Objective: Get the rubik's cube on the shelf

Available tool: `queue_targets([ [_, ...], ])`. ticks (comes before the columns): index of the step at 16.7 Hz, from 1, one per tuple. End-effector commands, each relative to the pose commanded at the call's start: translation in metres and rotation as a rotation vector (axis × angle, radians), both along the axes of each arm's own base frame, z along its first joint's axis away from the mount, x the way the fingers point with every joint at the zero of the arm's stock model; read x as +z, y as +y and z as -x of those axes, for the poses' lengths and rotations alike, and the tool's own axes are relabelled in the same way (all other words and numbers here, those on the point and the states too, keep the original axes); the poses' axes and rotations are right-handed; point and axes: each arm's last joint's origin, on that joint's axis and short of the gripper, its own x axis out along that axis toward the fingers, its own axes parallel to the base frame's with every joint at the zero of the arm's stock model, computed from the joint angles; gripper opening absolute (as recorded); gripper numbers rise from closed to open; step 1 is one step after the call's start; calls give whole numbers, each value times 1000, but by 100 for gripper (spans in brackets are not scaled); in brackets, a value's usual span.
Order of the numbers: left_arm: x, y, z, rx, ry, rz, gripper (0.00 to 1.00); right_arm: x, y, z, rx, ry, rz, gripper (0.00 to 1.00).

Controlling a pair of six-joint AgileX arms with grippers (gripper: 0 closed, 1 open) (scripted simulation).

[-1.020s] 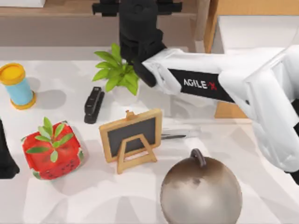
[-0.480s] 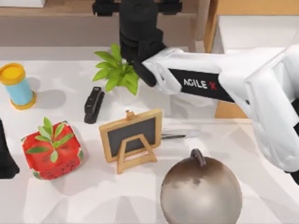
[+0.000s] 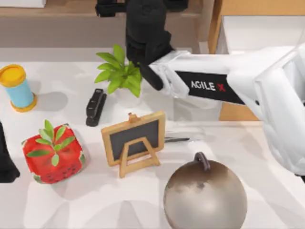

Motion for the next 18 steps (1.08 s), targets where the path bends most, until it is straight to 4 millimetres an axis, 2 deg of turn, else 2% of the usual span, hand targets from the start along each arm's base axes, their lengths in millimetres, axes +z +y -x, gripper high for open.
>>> queue_targets([
  [4, 0, 0, 0, 0, 0, 0, 100, 7, -27, 18, 50, -102, 162, 100],
  [7, 0, 0, 0, 0, 0, 0, 100, -4, -63, 45, 72, -173, 372, 100],
  [10, 0, 0, 0, 0, 0, 0, 100, -29, -108, 86, 84, -209, 631, 100],
  [14, 0, 0, 0, 0, 0, 0, 100, -65, -166, 156, 119, -189, 992, 100],
  [16, 0, 0, 0, 0, 0, 0, 100, -77, -191, 187, 129, -164, 1151, 100],
  [18, 0, 0, 0, 0, 0, 0, 100, -82, -217, 208, 96, -119, 1287, 100],
])
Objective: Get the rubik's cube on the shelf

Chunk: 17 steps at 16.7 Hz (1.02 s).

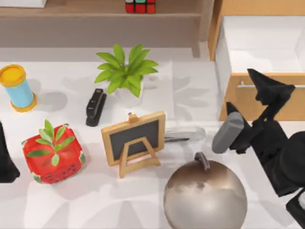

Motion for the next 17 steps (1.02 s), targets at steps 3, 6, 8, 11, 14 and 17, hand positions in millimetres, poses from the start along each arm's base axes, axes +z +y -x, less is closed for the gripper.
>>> queue_targets([
  [3, 0, 0, 0, 0, 0, 0, 100, -3, -39, 13, -155, 12, 155, 100],
  [6, 0, 0, 0, 0, 0, 0, 100, -3, -60, 13, -273, 19, 235, 100],
  [8, 0, 0, 0, 0, 0, 0, 100, -3, -61, 12, -283, 19, 241, 100],
  [11, 0, 0, 0, 0, 0, 0, 100, -6, -60, 12, -275, 32, 247, 100],
  [14, 0, 0, 0, 0, 0, 0, 100, -4, -61, 5, -283, 19, 240, 100],
  [17, 0, 0, 0, 0, 0, 0, 100, -4, -61, -6, -284, 19, 241, 100],
])
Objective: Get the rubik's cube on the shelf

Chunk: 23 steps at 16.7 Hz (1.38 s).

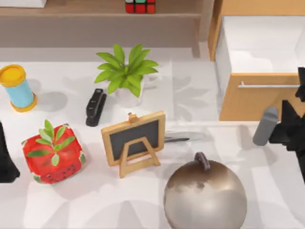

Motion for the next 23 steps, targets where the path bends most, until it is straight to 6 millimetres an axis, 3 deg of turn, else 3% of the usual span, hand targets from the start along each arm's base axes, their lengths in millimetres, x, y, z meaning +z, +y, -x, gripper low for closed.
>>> queue_targets([
  [6, 0, 0, 0, 0, 0, 0, 100, 0, -1, -7, 0, 0, 0, 100],
  [19, 0, 0, 0, 0, 0, 0, 100, 0, -1, -7, 0, 0, 0, 2],
  [23, 0, 0, 0, 0, 0, 0, 100, 0, -1, -7, 0, 0, 0, 0],
])
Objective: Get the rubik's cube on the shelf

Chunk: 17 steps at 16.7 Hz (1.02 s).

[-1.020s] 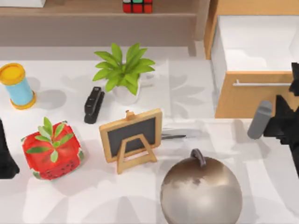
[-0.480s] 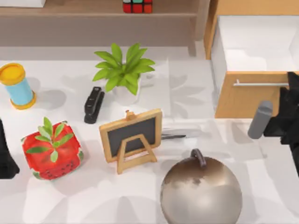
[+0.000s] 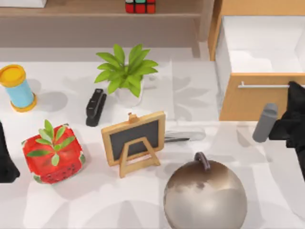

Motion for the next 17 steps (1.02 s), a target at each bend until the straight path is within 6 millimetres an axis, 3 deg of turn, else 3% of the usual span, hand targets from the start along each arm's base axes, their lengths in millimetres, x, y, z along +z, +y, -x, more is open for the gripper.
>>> queue_targets([
  [7, 0, 0, 0, 0, 0, 0, 100, -2, 0, -3, 1, 9, 1, 0],
  [13, 0, 0, 0, 0, 0, 0, 100, -1, 1, -53, 1, 1, -1, 0],
  [17, 0, 0, 0, 0, 0, 0, 100, -1, 0, -63, 1, 6, -1, 0],
])
